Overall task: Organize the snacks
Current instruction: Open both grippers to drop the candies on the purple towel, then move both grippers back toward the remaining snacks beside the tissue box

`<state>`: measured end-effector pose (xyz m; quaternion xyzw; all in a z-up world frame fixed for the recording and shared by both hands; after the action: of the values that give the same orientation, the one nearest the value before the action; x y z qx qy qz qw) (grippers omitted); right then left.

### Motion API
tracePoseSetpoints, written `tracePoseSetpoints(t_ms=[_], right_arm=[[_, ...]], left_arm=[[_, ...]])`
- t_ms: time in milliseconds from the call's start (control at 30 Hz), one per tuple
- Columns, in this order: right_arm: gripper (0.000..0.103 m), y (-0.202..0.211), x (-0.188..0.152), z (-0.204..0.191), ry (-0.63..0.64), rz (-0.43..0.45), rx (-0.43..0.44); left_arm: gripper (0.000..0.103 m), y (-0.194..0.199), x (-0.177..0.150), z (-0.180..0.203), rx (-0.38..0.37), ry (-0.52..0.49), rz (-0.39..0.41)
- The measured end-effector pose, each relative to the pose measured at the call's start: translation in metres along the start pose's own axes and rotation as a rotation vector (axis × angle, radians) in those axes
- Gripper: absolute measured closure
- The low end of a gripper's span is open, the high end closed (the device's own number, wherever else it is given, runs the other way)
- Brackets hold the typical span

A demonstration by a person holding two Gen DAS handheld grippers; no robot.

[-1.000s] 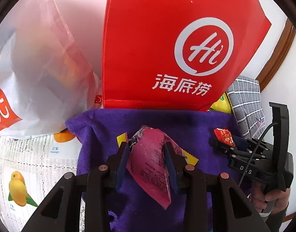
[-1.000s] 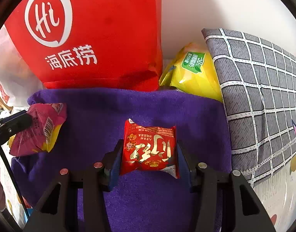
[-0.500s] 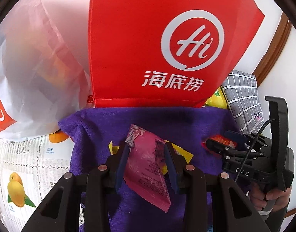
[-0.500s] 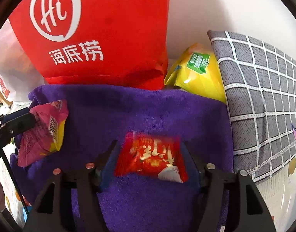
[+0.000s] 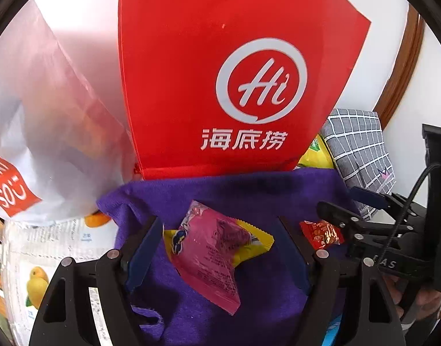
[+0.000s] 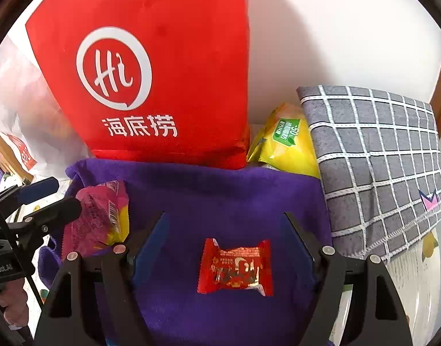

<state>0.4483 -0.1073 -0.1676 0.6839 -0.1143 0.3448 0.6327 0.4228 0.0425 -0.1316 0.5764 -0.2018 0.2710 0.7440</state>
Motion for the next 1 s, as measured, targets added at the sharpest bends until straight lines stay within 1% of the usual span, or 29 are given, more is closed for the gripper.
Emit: tracePoseSetpoints(t_ms=[167, 300, 467, 533, 667, 700, 833, 867, 900, 1000], right_arm=[[0.025, 0.023, -0.007, 0.009, -0.028, 0.038, -0.059], [0.025, 0.052, -0.013, 0.013, -0.015, 0.009, -0.073], [0.025, 0.089, -0.032, 0.02, 0.0, 0.014, -0.103], [0.025, 0.108, -0.044, 0.025, -0.01, 0.013, -0.116], [0.025, 0.132, -0.071, 0.033, -0.03, 0.027, -0.116], [0.025, 0.137, -0.082, 0.035, -0.045, 0.025, -0.115], [0.025, 0.141, -0.115, 0.031, -0.059, 0.011, -0.101], [0.026, 0.14, -0.12, 0.029, -0.062, 0.005, -0.096], [0.029, 0.138, -0.129, 0.027, -0.07, -0.008, -0.083], [0.036, 0.128, -0.146, 0.021, -0.089, -0.053, -0.026]], left_arm=[[0.026, 0.01, 0.0, 0.005, 0.015, -0.033, 0.019], [0.026, 0.027, 0.0, 0.011, 0.019, -0.059, 0.045], [0.026, 0.052, -0.002, 0.02, -0.016, -0.084, 0.058], [0.026, 0.066, -0.005, 0.023, -0.024, -0.089, 0.077], [0.026, 0.084, -0.015, 0.018, -0.02, -0.068, 0.067], [0.026, 0.089, -0.02, 0.014, -0.019, -0.063, 0.069], [0.026, 0.103, -0.039, -0.001, 0.013, -0.043, 0.058], [0.026, 0.104, -0.043, -0.005, 0.021, -0.038, 0.051], [0.026, 0.106, -0.048, -0.01, 0.029, -0.03, 0.044], [0.026, 0.112, -0.062, -0.023, 0.048, -0.01, 0.026]])
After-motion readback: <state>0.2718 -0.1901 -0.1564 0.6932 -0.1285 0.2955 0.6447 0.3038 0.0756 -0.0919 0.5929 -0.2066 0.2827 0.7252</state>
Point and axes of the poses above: each gripper's, at about its wrist camera, not at the fingertips, and y roughly against the way its jaws point, z to its right, x to its top, the point moved 3 cm from there along -y, roughly the way its jaws point, and after that the axes turned 10 degrees about y, right-handed, at the moved point
